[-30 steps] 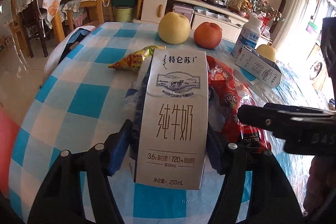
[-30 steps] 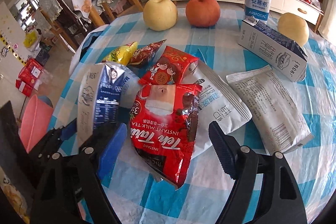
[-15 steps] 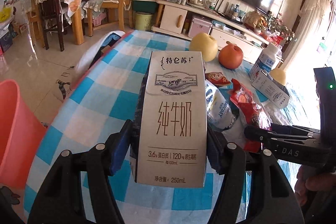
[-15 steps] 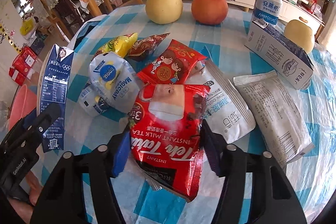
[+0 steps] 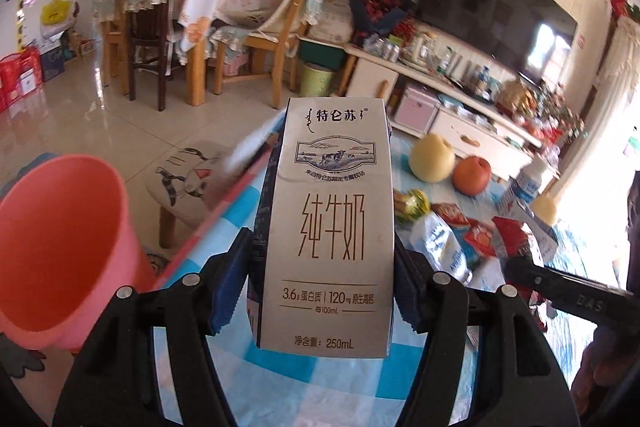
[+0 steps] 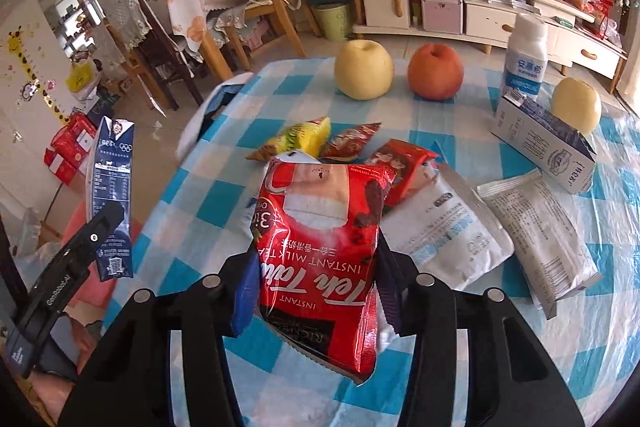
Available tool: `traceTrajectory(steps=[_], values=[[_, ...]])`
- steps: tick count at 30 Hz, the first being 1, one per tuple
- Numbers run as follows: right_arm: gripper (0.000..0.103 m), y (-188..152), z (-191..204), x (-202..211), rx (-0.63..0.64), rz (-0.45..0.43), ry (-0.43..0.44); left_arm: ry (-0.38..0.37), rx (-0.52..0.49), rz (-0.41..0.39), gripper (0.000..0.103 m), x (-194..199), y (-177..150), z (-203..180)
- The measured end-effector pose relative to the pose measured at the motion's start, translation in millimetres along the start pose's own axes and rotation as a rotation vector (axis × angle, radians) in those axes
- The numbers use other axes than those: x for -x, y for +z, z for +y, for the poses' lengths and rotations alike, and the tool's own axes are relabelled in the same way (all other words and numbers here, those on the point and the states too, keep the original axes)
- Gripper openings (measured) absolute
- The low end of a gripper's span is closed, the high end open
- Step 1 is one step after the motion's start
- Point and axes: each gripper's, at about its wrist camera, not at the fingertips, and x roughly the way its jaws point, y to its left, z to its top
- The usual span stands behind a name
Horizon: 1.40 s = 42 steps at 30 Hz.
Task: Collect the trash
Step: 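Carry the carton with the left gripper into the pink bucket while the right drops the red bag there, then bring both open grippers back over the table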
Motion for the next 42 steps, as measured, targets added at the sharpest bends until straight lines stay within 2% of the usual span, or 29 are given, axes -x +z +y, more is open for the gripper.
traceTrajectory(steps=[7, 11, 17, 22, 24, 26, 28, 31, 34, 42], values=[[0.051, 5, 81, 4, 0.069, -0.032, 0.152, 0.147, 0.144, -0.085, 0.065, 23, 14, 54], [0.051, 11, 139, -13, 0.11, -0.022, 0.248, 0.28, 0.25, -0.109, 0.065, 30, 24, 96], [0.051, 20, 231, -49, 0.193, 0.023, 0.367, 0.423, 0.475, -0.067, 0.065, 30, 29, 173], [0.054, 24, 286, -77, 0.251, 0.058, 0.409, 0.506, 0.636, -0.016, 0.065, 29, 24, 229], [0.057, 24, 300, -89, 0.265, 0.075, 0.391, 0.521, 0.684, -0.006, 0.066, 27, 19, 243], [0.065, 23, 307, -97, 0.265, 0.09, 0.403, 0.536, 0.702, -0.006, 0.074, 30, 16, 253], [0.078, 22, 307, -96, 0.265, 0.071, 0.403, 0.55, 0.689, -0.024, 0.082, 30, 18, 254], [0.086, 22, 301, -86, 0.267, 0.025, 0.397, 0.57, 0.649, -0.058, 0.085, 30, 20, 248], [0.089, 20, 286, -71, 0.265, -0.021, 0.358, 0.551, 0.609, -0.112, 0.086, 33, 18, 240], [0.091, 7, 224, -31, 0.277, -0.105, 0.182, 0.394, 0.452, -0.331, 0.089, 47, 29, 193]])
